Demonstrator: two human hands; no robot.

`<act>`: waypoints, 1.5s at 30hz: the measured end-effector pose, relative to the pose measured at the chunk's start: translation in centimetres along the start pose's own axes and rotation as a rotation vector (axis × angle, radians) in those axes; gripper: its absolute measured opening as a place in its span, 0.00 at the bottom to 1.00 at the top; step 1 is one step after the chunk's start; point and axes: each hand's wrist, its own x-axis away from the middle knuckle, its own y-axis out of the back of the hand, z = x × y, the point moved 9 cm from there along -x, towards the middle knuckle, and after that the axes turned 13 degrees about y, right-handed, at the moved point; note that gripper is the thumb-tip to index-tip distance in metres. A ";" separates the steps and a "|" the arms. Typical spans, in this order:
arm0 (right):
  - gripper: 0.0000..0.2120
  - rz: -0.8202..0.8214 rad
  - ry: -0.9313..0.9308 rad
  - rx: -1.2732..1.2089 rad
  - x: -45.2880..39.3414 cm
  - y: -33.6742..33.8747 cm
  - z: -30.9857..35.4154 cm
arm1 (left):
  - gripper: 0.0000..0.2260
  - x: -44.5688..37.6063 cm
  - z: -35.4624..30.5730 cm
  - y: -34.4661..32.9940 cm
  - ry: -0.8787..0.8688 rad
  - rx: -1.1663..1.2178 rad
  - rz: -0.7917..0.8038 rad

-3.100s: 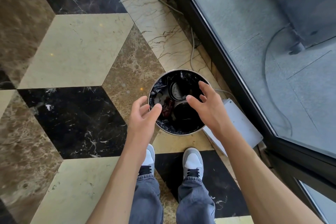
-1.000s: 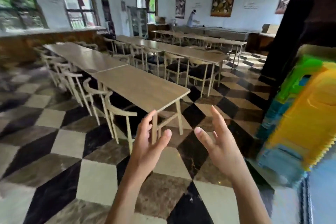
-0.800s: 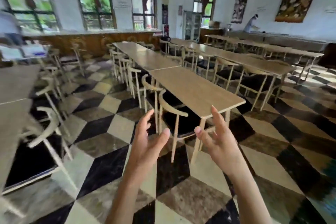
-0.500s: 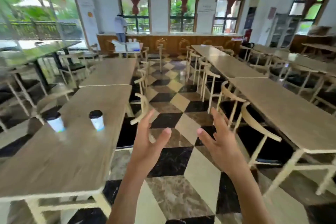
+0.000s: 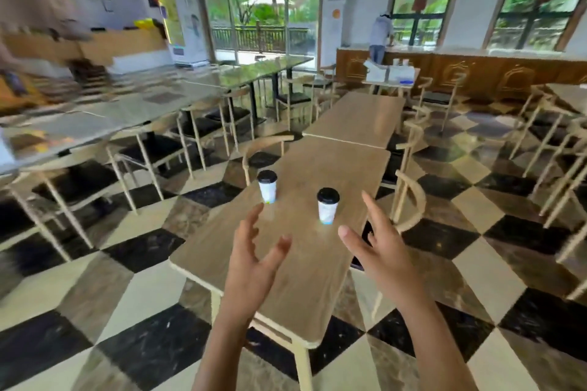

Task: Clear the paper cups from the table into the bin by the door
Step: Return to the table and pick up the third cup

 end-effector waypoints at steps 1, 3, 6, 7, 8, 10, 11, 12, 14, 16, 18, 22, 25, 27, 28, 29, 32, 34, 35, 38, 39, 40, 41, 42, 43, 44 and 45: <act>0.39 0.017 0.005 -0.007 -1.5 -1.0 -0.9 | 0.36 -1.6 0.5 0.4 0.005 -0.010 -0.024; 0.39 0.034 0.010 -0.025 -4.7 -2.4 -2.9 | 0.35 -4.9 1.2 0.6 0.011 -0.029 -0.058; 0.39 0.040 0.009 -0.074 -9.8 -3.7 -6.0 | 0.30 -10.2 2.1 -0.1 0.021 -0.038 -0.082; 0.39 0.042 -0.001 -0.079 -11.6 -4.1 -7.0 | 0.29 -11.9 2.5 -0.4 0.035 -0.041 -0.092; 0.39 0.045 -0.011 -0.083 -13.2 -4.4 -8.0 | 0.29 -13.6 2.7 -0.6 0.049 -0.046 -0.100; 0.40 0.057 -0.019 -0.094 -16.0 -5.4 -9.8 | 0.29 -16.6 3.2 -0.9 0.061 -0.059 -0.114; 0.40 0.064 -0.023 -0.096 -17.4 -6.0 -10.7 | 0.30 -18.1 3.6 -0.9 0.067 -0.064 -0.120; 0.40 0.071 -0.031 -0.100 -18.5 -6.5 -11.6 | 0.31 -19.5 4.1 -0.9 0.080 -0.067 -0.124; 0.37 0.082 -0.040 -0.121 -20.7 -7.8 -13.3 | 0.30 -22.0 5.2 -1.1 0.101 -0.078 -0.115; 0.35 0.084 -0.053 -0.132 -22.7 -9.1 -15.2 | 0.30 -24.5 6.4 -1.4 0.112 -0.087 -0.110; 0.34 0.081 -0.087 -0.138 -24.6 -10.6 -17.2 | 0.29 -27.1 7.9 -1.5 0.132 -0.090 -0.110; 0.33 0.076 -0.145 -0.136 -27.9 -14.1 -21.3 | 0.27 -32.7 11.4 -1.9 0.179 -0.100 -0.077; 0.34 0.068 -0.206 -0.105 -30.2 -16.6 -25.0 | 0.26 -37.9 14.1 -2.2 0.184 -0.121 -0.044; 0.34 0.048 -0.270 -0.096 -31.6 -18.3 -27.5 | 0.27 -41.3 16.5 -2.6 0.217 -0.141 -0.008; 0.34 0.037 -0.298 -0.092 -32.3 -19.2 -28.6 | 0.28 -43.0 17.7 -2.8 0.238 -0.149 0.012; 0.33 0.027 -0.319 -0.087 -33.0 -20.0 -29.6 | 0.29 -44.6 18.9 -3.0 0.258 -0.153 0.028; 0.32 0.014 -0.373 -0.066 -35.1 -22.3 -32.6 | 0.29 -48.8 21.8 -3.8 0.295 -0.166 0.068; 0.33 -0.002 -0.432 -0.069 -36.2 -23.5 -34.7 | 0.31 -51.1 23.3 -4.6 0.300 -0.203 0.090; 0.33 -0.015 -0.461 -0.077 -36.5 -24.0 -35.7 | 0.32 -52.2 24.0 -4.9 0.304 -0.222 0.093; 0.33 -0.031 -0.531 -0.089 -37.3 -25.4 -38.2 | 0.34 -55.0 25.6 -5.9 0.288 -0.289 0.096; 0.33 -0.033 -0.549 -0.090 -37.5 -25.8 -38.9 | 0.34 -55.7 26.0 -6.2 0.279 -0.319 0.102; 0.32 -0.036 -0.563 -0.091 -37.6 -26.1 -39.5 | 0.34 -56.3 26.5 -6.6 0.270 -0.343 0.110; 0.32 -0.039 -0.574 -0.089 -37.7 -26.4 -40.1 | 0.34 -56.9 26.9 -7.0 0.260 -0.353 0.121; 0.32 -0.043 -0.586 -0.085 -37.7 -26.5 -40.7 | 0.34 -57.4 27.5 -7.5 0.257 -0.347 0.133; 0.32 -0.047 -0.605 -0.081 -37.8 -26.6 -41.4 | 0.33 -57.9 28.1 -8.0 0.270 -0.330 0.145; 0.32 -0.048 -0.628 -0.077 -37.8 -26.8 -41.9 | 0.33 -58.2 28.8 -8.5 0.294 -0.309 0.156; 0.31 -0.049 -0.647 -0.075 -37.7 -26.9 -42.4 | 0.33 -58.5 29.6 -8.9 0.320 -0.293 0.160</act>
